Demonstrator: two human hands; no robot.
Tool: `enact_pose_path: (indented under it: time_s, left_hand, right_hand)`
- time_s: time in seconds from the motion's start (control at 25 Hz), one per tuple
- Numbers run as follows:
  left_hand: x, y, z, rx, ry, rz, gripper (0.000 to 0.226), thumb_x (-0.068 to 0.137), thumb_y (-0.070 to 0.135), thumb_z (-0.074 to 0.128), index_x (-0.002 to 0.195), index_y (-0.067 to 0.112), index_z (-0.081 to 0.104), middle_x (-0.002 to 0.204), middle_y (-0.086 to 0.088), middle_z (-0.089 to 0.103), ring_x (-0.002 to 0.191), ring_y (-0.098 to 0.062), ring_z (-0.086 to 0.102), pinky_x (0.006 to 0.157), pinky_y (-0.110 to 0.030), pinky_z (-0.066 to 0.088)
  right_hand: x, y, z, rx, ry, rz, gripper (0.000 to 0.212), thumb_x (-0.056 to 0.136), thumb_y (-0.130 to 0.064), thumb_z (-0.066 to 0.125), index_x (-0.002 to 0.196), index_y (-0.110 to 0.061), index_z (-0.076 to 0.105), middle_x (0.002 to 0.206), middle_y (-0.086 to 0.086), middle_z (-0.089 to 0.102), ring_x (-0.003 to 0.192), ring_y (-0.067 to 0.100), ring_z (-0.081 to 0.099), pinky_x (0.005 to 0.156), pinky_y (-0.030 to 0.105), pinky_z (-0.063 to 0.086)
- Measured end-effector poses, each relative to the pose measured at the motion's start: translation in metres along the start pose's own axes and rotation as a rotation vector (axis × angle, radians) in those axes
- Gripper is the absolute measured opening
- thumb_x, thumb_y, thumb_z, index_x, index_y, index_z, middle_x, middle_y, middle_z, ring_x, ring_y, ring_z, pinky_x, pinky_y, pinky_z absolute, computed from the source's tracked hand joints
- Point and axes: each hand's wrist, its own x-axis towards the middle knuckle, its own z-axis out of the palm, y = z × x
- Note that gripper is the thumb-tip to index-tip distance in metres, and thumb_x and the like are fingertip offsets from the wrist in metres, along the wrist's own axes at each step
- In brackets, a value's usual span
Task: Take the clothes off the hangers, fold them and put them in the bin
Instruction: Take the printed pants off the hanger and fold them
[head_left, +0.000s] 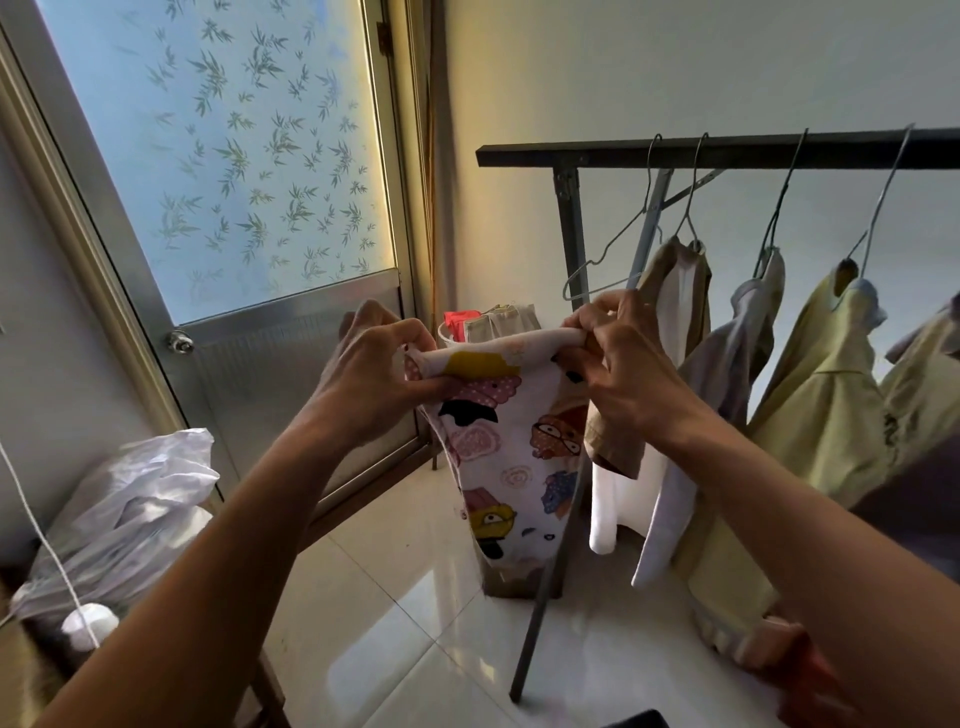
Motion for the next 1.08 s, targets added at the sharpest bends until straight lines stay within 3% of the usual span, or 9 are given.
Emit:
enact_pose_path:
  time_s: [0.16, 0.36, 0.48, 0.64, 0.72, 0.8, 0.88, 0.96, 1.08]
  left_hand:
    - [0.006, 0.008, -0.001, -0.446, -0.167, -0.003, 0.024, 0.081, 0.018, 0.074, 0.088, 0.013, 0.052, 0.097, -0.009, 0.064, 0.086, -0.020, 0.069, 0.060, -0.024, 0.056]
    - [0.024, 0.021, 0.007, -0.308, -0.136, -0.029, 0.022, 0.082, 0.020, 0.073, 0.088, 0.011, 0.053, 0.086, -0.010, 0.066, 0.079, -0.025, 0.069, 0.067, -0.045, 0.059]
    - [0.027, 0.029, 0.016, -0.266, -0.091, -0.135, 0.021, 0.080, 0.021, 0.072, 0.089, 0.014, 0.055, 0.091, -0.011, 0.066, 0.082, -0.027, 0.068, 0.072, -0.046, 0.059]
    - [0.028, 0.039, 0.029, -0.234, 0.143, -0.311, 0.033, 0.073, 0.036, 0.075, 0.094, 0.015, 0.061, 0.100, -0.009, 0.063, 0.088, -0.024, 0.063, 0.076, -0.037, 0.054]
    - [0.030, 0.044, 0.031, -0.365, 0.225, -0.378, 0.035, 0.069, 0.041, 0.075, 0.091, 0.017, 0.062, 0.100, -0.009, 0.066, 0.088, -0.024, 0.065, 0.080, -0.040, 0.056]
    - [0.032, 0.053, 0.029, -0.511, 0.293, -0.417, 0.032, 0.070, 0.039, 0.076, 0.087, 0.016, 0.061, 0.097, -0.010, 0.068, 0.086, -0.026, 0.067, 0.079, -0.042, 0.058]
    - [0.033, 0.065, 0.027, -0.569, 0.346, -0.434, 0.032, 0.074, 0.035, 0.078, 0.092, 0.013, 0.061, 0.096, -0.010, 0.068, 0.085, -0.023, 0.067, 0.072, -0.034, 0.058]
    - [0.030, 0.075, 0.023, -0.682, 0.332, -0.391, 0.040, 0.076, 0.036, 0.078, 0.099, 0.010, 0.058, 0.094, -0.007, 0.065, 0.082, -0.018, 0.067, 0.062, -0.023, 0.055]
    - [0.017, 0.068, 0.014, -0.851, 0.202, -0.255, 0.065, 0.070, 0.054, 0.077, 0.108, 0.009, 0.050, 0.101, -0.008, 0.059, 0.089, -0.020, 0.064, 0.066, -0.020, 0.056]
  right_hand:
    - [0.009, 0.004, 0.002, 0.097, 0.042, 0.046, 0.010, 0.093, -0.021, 0.057, 0.102, -0.026, 0.056, 0.110, -0.002, 0.037, 0.110, 0.021, 0.049, 0.092, 0.047, 0.050]
    - [0.011, 0.004, 0.017, 0.136, 0.115, 0.229, 0.022, 0.094, -0.023, 0.058, 0.115, -0.022, 0.054, 0.112, 0.005, 0.045, 0.105, 0.021, 0.054, 0.087, 0.035, 0.050]
    - [-0.010, -0.015, 0.029, 0.290, -0.005, 0.271, 0.030, 0.094, -0.029, 0.058, 0.119, -0.015, 0.048, 0.097, 0.001, 0.057, 0.087, 0.014, 0.062, 0.074, 0.030, 0.055]
    - [-0.043, -0.039, 0.046, 0.528, -0.361, 0.312, 0.078, 0.073, -0.069, 0.056, 0.133, -0.023, 0.036, 0.115, -0.002, 0.063, 0.092, 0.010, 0.063, 0.073, 0.023, 0.051]
    - [-0.051, -0.043, 0.062, 0.501, -0.348, 0.288, 0.096, 0.066, -0.066, 0.070, 0.141, -0.030, 0.022, 0.123, -0.003, 0.057, 0.103, 0.011, 0.060, 0.081, 0.023, 0.050]
    - [-0.057, -0.046, 0.082, 0.456, -0.212, 0.301, 0.112, 0.057, -0.069, 0.076, 0.144, -0.034, 0.014, 0.131, -0.002, 0.052, 0.114, 0.018, 0.056, 0.095, 0.039, 0.049]
    - [-0.055, -0.045, 0.094, 0.432, -0.029, 0.339, 0.091, 0.067, -0.060, 0.075, 0.137, -0.031, 0.025, 0.124, -0.002, 0.057, 0.112, 0.020, 0.059, 0.097, 0.045, 0.048]
    - [-0.049, -0.042, 0.091, 0.441, 0.128, 0.362, 0.046, 0.086, -0.034, 0.068, 0.123, -0.023, 0.042, 0.109, -0.003, 0.064, 0.101, 0.018, 0.063, 0.088, 0.039, 0.053]
    - [-0.039, -0.033, 0.070, 0.730, 0.145, 0.369, 0.021, 0.091, -0.015, 0.061, 0.112, -0.018, 0.056, 0.097, -0.002, 0.068, 0.089, 0.012, 0.067, 0.071, 0.023, 0.055]
